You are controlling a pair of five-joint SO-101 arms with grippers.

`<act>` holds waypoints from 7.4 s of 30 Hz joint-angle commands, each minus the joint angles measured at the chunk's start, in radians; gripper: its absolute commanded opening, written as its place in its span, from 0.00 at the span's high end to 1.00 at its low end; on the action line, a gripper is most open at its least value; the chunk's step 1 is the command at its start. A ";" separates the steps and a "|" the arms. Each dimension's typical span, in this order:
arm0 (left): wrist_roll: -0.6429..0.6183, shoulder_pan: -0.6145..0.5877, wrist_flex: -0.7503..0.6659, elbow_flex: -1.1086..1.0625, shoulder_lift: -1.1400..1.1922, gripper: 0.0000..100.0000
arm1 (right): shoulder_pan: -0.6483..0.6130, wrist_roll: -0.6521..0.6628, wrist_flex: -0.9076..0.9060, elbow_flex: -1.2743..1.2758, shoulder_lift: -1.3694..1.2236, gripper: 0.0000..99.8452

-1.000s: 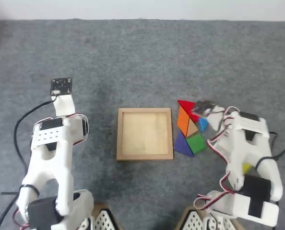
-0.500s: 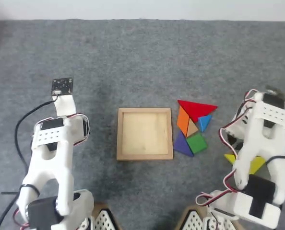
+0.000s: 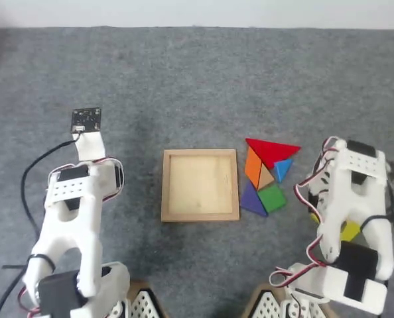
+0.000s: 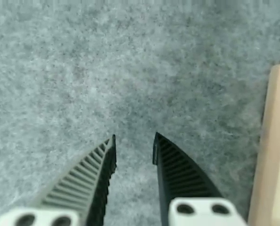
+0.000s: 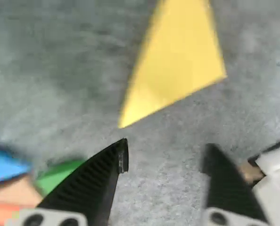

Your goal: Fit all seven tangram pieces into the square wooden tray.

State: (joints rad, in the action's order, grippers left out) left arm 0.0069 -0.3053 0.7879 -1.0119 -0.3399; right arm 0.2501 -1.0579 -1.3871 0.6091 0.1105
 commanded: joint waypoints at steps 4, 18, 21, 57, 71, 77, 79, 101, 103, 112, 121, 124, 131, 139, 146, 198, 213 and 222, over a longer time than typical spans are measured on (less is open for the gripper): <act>0.009 0.000 -0.049 -0.004 -0.006 0.87 | 0.016 -0.074 0.035 0.023 0.031 0.55; 0.003 0.003 -0.044 -0.008 -0.006 0.88 | 0.216 0.129 0.214 0.035 -0.145 0.61; 0.003 0.003 -0.046 -0.010 -0.006 0.88 | 0.283 0.130 0.243 -0.041 -0.214 0.61; 0.009 0.037 -0.043 -0.024 -0.006 0.88 | 0.441 1.875 -0.369 -1.277 -0.742 0.81; 0.011 0.038 -0.046 -0.033 -0.008 0.88 | 0.437 0.781 -0.147 -1.255 -0.869 0.80; 0.028 0.038 -0.048 -0.033 -0.008 0.88 | 0.389 0.775 -0.088 -1.255 -0.951 0.80; 0.049 0.038 -0.048 -0.033 -0.008 0.88 | 0.355 0.822 -0.104 -1.255 -0.969 0.80; 0.058 0.038 -0.049 -0.033 -0.008 0.88 | 0.074 1.689 -0.351 -1.249 -0.711 0.80; 0.058 0.038 -0.049 -0.033 -0.008 0.88 | 0.061 1.754 -0.357 -1.227 -0.667 0.79; 0.058 0.040 -0.051 -0.035 -0.008 0.88 | 0.028 1.800 -0.208 -1.105 -0.687 0.63; 0.060 0.040 -0.051 -0.033 -0.008 0.88 | 0.031 1.858 -0.058 -0.971 -0.699 0.63; 0.060 0.040 -0.051 -0.033 -0.008 0.88 | 0.033 1.834 0.028 -0.893 -0.699 0.63; 0.060 0.040 -0.051 -0.033 -0.008 0.88 | 0.065 1.763 0.111 -0.804 -0.697 0.63; 0.060 0.040 -0.051 -0.033 -0.008 0.88 | 0.070 1.755 0.113 -0.801 -0.699 0.65; 0.060 0.040 -0.051 -0.035 -0.008 0.88 | 0.067 1.758 0.122 -0.764 -0.699 0.84; 0.060 0.040 -0.051 -0.033 -0.008 0.88 | 0.054 1.616 -0.039 -0.690 -0.489 0.64; 0.060 0.040 -0.051 -0.033 -0.008 0.88 | 0.110 1.596 0.051 -0.695 -0.613 0.64; 0.060 0.040 -0.051 -0.033 -0.008 0.88 | 0.077 1.596 0.094 -0.700 -0.610 0.64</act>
State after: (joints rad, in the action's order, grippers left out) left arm 0.0591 -0.2716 0.7572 -1.0503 -0.3399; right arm 0.3544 0.5424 -1.3088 -0.0721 -0.5201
